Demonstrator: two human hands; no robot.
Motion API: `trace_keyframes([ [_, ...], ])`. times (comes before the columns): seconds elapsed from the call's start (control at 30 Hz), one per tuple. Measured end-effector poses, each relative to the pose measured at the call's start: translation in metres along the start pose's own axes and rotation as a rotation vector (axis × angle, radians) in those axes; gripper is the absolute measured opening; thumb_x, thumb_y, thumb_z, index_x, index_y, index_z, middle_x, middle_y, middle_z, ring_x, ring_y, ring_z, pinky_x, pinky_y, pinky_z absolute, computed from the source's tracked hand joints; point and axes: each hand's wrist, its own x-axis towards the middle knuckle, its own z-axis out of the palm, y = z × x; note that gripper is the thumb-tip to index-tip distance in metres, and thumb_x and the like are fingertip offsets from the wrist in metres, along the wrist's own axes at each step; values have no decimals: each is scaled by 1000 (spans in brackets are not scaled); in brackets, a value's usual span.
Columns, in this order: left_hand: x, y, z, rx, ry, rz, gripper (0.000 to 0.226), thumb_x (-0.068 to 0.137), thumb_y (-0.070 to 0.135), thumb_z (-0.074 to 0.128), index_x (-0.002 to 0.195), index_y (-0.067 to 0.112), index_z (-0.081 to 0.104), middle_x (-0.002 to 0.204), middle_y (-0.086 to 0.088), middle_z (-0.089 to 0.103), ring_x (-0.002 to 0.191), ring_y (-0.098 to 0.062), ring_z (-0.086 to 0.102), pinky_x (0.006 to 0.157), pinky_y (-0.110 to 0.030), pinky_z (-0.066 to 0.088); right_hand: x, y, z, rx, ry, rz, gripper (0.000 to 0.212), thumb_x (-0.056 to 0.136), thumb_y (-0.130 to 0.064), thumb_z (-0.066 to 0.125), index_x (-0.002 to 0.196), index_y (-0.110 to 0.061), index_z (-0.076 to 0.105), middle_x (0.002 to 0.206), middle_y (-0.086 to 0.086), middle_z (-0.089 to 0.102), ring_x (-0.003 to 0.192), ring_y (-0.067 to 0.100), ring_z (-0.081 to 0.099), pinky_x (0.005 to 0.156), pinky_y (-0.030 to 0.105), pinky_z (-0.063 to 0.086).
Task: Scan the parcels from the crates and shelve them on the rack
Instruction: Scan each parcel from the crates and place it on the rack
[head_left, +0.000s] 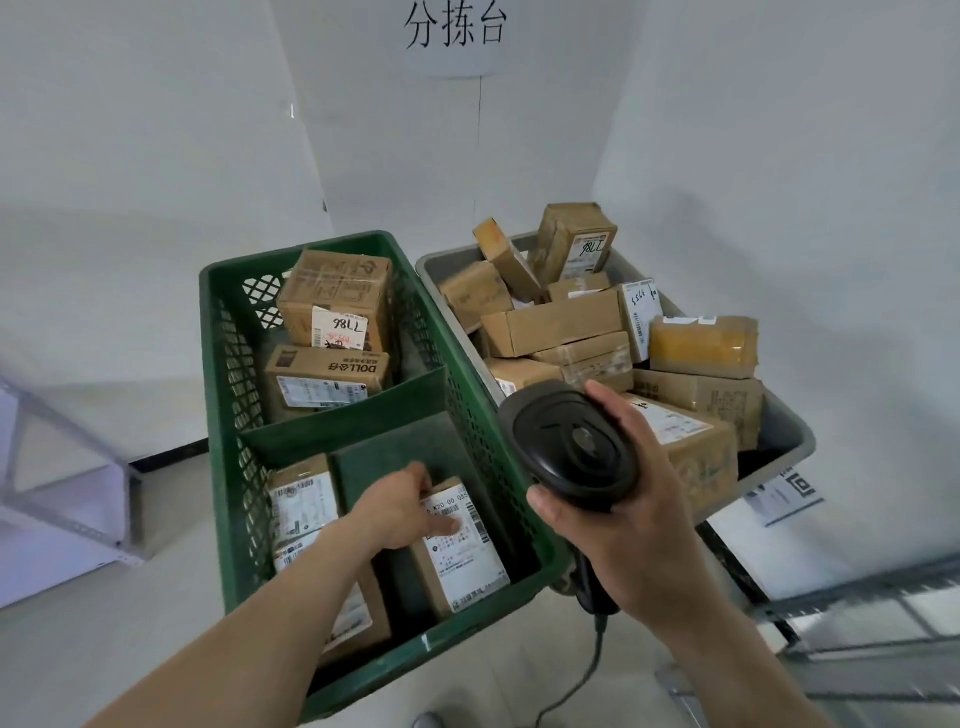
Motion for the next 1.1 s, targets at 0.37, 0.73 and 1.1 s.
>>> trace_keyframes([
  [0.37,9,-7,15,-368,-49,-171,60,77,36,87,121,14,54,120,-7,65,106,-22,62,92,-33,50,19,6,-14,44,-21,-4,83,73,6,85,134,-35,47,123,-23,65,120,2,62,96,10,48],
  [0.73,5,-8,-15,-789,-155,-130,36,60,22,82,79,16,52,90,-18,73,88,-29,63,79,-39,41,25,11,-17,69,-22,-12,77,71,-11,84,133,-38,46,124,-28,63,120,3,62,96,11,49],
  [1.1,21,0,3,-156,-42,-94,73,85,74,58,140,25,52,136,-1,59,124,-22,56,106,-34,43,25,14,-17,48,-33,-2,79,70,-15,83,134,-41,45,123,-25,64,120,4,62,98,13,49],
])
